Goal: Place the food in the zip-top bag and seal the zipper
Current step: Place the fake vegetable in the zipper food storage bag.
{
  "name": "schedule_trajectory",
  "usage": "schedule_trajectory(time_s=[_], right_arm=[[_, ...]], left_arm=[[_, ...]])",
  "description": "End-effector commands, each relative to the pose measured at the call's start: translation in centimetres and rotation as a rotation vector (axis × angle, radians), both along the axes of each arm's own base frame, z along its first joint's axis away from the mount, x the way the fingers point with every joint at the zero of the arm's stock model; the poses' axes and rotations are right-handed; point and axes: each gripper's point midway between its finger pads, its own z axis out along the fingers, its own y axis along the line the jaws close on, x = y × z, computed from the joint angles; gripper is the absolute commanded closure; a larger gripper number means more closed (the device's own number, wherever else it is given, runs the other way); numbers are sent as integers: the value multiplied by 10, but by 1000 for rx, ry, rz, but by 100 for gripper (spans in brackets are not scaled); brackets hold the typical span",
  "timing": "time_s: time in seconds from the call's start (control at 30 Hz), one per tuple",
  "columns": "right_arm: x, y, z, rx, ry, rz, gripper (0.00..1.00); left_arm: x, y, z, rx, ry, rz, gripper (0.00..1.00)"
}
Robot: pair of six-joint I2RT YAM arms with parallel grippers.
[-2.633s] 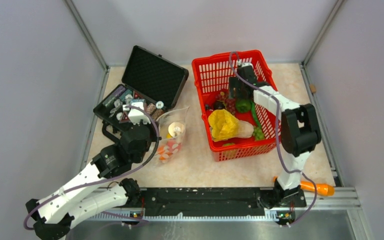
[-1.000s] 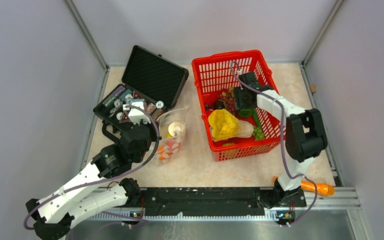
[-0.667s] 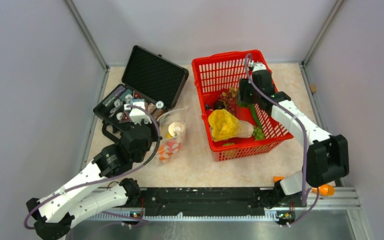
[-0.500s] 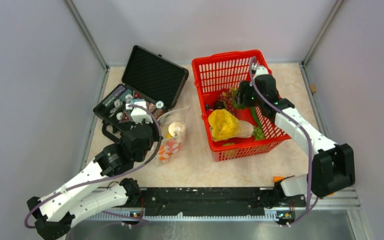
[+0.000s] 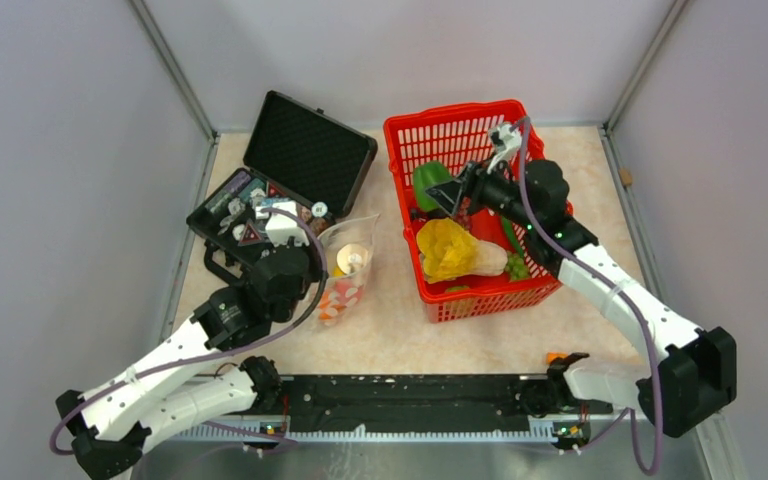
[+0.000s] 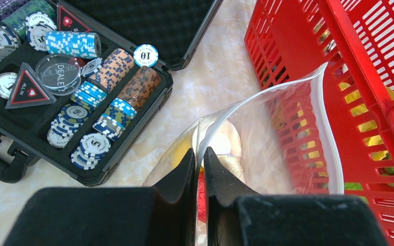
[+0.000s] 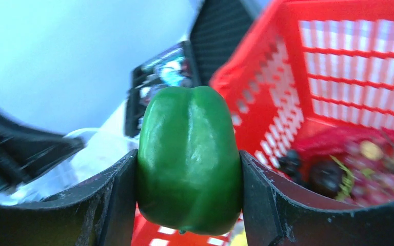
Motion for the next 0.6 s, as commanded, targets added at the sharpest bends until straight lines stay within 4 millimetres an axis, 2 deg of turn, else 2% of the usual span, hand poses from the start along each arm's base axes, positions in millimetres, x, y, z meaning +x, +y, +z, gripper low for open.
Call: schedule_trajectory(time_s=[0.0, 0.1, 0.23, 0.37, 0.57], right_arm=[[-45, 44, 44, 90, -167, 249, 64], [-73, 70, 48, 76, -214, 386, 64], [-101, 104, 41, 25, -263, 532, 64], [-110, 126, 39, 41, -287, 576, 66], [-105, 149, 45, 83, -322, 541, 66]], left_arm=[[6, -6, 21, -42, -45, -5, 89], [7, -6, 20, -39, -42, -3, 89], [7, -7, 20, -44, -42, -5, 89], [6, -6, 21, -50, -47, -4, 89], [4, -2, 22, -53, -50, 0, 89]])
